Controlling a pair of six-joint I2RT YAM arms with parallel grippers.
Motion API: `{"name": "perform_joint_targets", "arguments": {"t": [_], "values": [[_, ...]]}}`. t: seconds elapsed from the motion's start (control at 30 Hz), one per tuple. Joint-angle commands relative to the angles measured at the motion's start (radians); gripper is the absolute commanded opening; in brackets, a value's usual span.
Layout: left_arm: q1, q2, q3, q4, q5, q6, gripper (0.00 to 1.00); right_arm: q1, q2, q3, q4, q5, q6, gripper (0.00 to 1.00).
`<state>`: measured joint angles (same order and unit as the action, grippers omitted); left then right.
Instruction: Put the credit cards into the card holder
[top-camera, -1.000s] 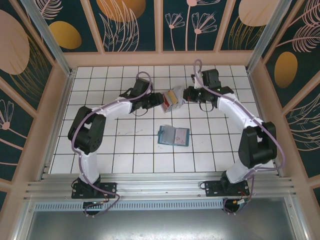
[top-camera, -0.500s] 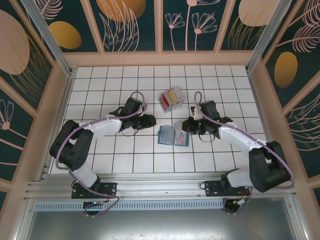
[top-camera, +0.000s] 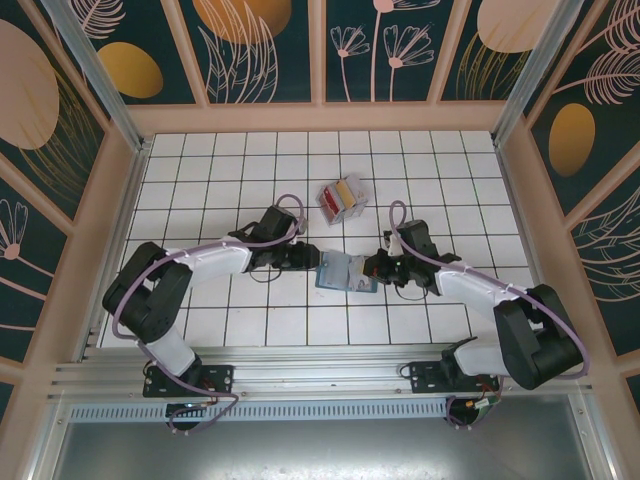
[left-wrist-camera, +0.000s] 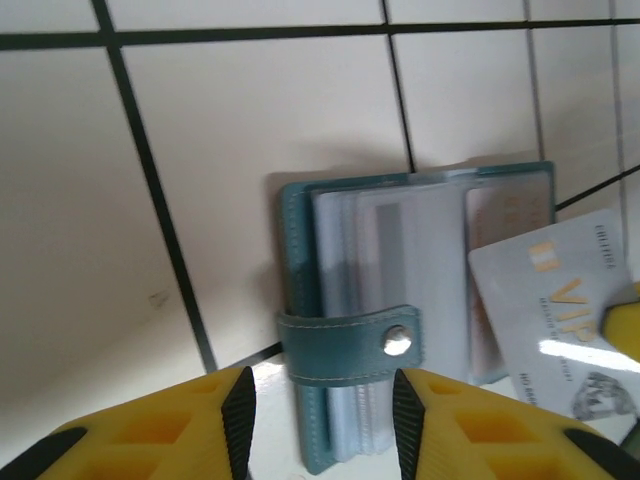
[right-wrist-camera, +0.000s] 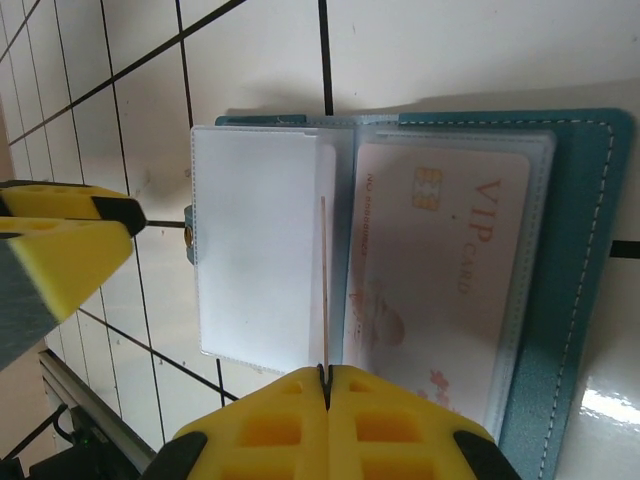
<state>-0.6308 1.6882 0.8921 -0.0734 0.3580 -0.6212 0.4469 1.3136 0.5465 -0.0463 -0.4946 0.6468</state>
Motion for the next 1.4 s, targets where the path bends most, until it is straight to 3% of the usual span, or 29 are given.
{"name": "perform_joint_targets", "arguments": {"t": [0.0, 0.87, 1.37], "values": [[-0.006, 0.019, 0.018, -0.039, -0.024, 0.025, 0.43, 0.006, 0.004, -0.014, 0.067, 0.008, 0.026, 0.0], [-0.031, 0.068, -0.019, 0.006, -0.02, -0.018, 0.41, 0.021, 0.067, -0.038, 0.123, 0.02, 0.031, 0.01], [-0.084, 0.109, -0.04, -0.033, -0.116, -0.033, 0.39, 0.036, 0.102, -0.073, 0.228, 0.069, 0.103, 0.01]]}}
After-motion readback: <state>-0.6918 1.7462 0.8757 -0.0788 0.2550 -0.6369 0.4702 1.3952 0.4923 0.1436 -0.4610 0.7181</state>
